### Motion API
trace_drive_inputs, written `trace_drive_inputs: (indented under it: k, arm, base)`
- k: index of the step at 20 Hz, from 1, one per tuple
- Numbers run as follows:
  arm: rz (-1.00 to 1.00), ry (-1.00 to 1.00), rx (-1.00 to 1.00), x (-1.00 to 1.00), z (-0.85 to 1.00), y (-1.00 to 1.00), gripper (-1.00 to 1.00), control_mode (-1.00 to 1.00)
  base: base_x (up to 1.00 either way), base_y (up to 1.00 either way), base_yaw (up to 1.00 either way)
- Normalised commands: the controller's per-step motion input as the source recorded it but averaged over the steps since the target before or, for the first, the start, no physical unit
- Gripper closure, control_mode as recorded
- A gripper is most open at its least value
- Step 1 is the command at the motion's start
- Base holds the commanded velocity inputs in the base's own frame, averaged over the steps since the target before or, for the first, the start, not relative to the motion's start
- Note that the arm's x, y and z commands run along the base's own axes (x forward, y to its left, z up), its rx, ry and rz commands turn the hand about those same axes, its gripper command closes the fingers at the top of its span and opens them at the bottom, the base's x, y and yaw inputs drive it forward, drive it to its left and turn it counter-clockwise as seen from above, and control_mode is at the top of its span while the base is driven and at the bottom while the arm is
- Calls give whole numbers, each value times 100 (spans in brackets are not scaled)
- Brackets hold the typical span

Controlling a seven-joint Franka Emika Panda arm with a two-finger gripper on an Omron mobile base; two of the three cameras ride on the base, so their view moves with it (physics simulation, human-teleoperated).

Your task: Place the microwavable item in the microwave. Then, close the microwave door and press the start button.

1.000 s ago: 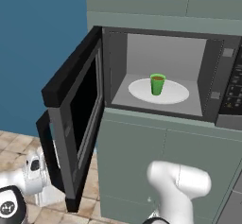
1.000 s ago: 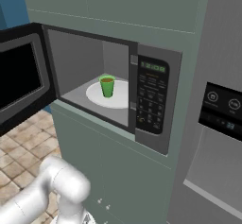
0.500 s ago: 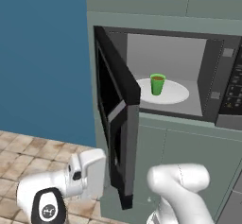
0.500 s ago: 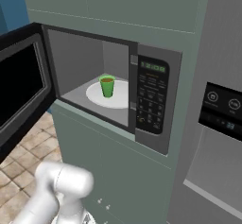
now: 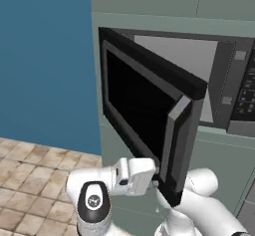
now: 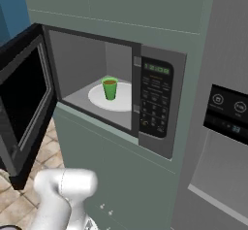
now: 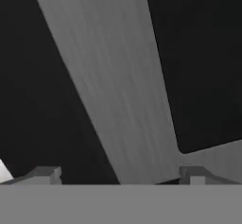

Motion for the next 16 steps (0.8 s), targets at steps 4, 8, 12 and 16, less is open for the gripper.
trace_drive_inputs:
  k: [4, 8, 12, 16]
  arm:
    - [-23, -24, 0, 0, 1, -89, -100, -100]
    - [-21, -24, 0, 0, 4, -88, -100, -100]
    - [-21, -23, 0, 0, 3, -87, -100, -100]
    - [-19, -24, 0, 0, 11, -83, -100, -100]
  base:
    - [0, 0, 0]
    - [0, 0, 0]
    - [0, 0, 0]
    - [0, 0, 0]
